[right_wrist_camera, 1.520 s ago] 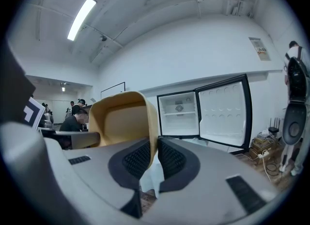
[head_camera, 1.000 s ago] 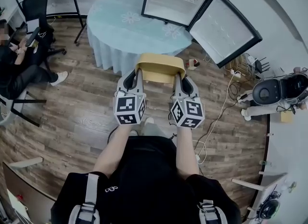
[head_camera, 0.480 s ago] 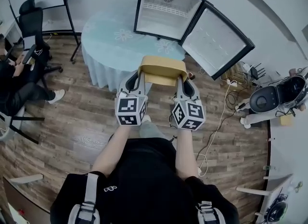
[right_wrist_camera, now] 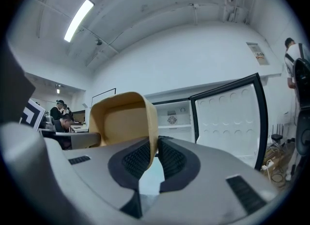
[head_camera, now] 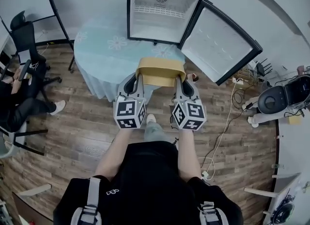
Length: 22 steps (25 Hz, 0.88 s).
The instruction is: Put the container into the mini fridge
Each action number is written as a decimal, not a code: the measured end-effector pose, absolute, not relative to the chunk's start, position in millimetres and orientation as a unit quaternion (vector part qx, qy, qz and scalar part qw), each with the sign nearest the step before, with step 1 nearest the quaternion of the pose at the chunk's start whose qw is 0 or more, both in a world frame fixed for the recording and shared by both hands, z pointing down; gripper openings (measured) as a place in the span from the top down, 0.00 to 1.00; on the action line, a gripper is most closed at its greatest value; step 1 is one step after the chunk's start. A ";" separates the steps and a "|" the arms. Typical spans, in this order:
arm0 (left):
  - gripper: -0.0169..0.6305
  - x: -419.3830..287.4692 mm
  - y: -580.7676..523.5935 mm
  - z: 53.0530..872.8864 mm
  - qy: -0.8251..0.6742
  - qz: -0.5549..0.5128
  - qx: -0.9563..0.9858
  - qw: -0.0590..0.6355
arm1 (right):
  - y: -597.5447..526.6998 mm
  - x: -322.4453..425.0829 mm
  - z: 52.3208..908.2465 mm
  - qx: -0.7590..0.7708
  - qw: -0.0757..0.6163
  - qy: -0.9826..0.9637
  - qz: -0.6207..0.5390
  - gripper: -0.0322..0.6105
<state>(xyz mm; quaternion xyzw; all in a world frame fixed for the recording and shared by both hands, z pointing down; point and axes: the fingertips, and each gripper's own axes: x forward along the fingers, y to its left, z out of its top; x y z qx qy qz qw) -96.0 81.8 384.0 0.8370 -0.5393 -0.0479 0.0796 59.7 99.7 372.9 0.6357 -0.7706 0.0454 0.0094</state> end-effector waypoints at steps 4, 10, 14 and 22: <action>0.95 -91.1 47.3 406.3 -0.549 -0.033 0.829 0.106 | 63.1 64.8 392.7 0.630 0.026 -0.773 0.067 0.89; 0.95 -78.0 5.2 432.1 -0.562 -0.008 0.815 0.138 | 15.4 78.2 418.7 0.620 0.044 -0.777 0.103 0.89; 0.95 -64.2 -24.8 437.2 -0.569 0.005 0.810 0.146 | -15.5 92.8 428.2 0.613 0.047 -0.779 0.121 0.89; 0.95 -39.3 -88.7 442.3 -0.572 0.029 0.806 0.148 | -81.9 118.0 438.6 0.606 0.044 -0.781 0.147 0.89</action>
